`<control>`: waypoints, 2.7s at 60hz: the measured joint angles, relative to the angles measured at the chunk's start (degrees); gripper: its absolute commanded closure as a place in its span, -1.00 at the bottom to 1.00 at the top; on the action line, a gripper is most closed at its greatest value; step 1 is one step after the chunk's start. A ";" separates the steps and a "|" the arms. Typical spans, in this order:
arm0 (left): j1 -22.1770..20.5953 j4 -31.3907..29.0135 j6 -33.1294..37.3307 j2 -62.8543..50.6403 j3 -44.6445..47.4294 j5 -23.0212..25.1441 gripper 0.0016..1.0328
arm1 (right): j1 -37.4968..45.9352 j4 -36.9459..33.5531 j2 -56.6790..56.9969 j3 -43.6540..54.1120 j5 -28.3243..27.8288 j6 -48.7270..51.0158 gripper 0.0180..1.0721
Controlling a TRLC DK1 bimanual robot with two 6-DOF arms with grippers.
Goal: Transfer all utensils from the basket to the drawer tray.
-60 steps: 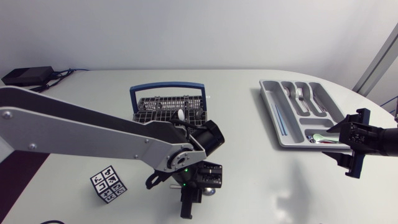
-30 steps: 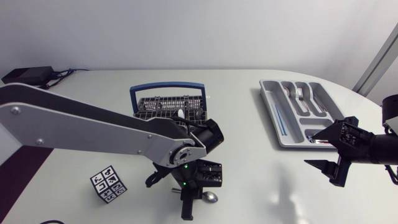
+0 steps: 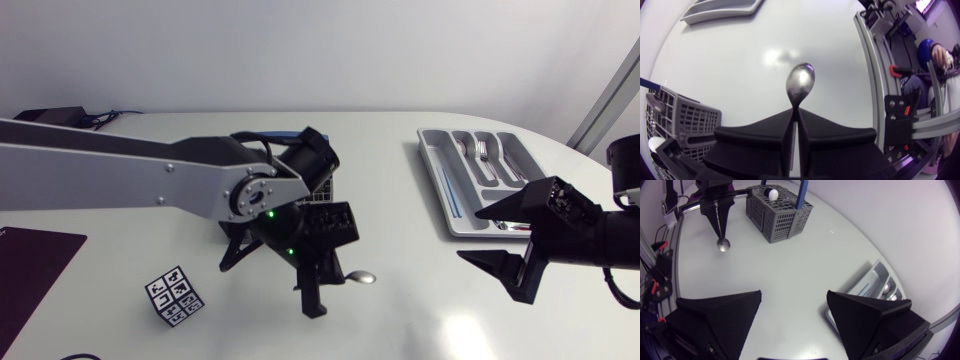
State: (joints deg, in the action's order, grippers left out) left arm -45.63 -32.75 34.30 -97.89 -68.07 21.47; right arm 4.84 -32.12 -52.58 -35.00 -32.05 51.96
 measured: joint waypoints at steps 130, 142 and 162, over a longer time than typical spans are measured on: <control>14.05 28.83 -46.40 6.67 -4.17 29.70 0.94 | -23.04 14.53 -22.77 -19.34 -22.97 -44.96 0.01; 14.01 28.83 -46.38 6.67 -4.17 29.70 0.94 | -23.28 14.62 -22.77 -19.43 -22.10 -44.96 -0.12; 13.94 28.85 -46.38 6.67 -3.96 29.73 0.94 | -23.10 16.09 -22.75 -20.83 -20.39 -45.13 -0.10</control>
State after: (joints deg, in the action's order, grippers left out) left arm -31.68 -3.90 -12.08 -91.22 -72.03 51.20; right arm -18.26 -16.03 -75.33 -55.83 -52.45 6.83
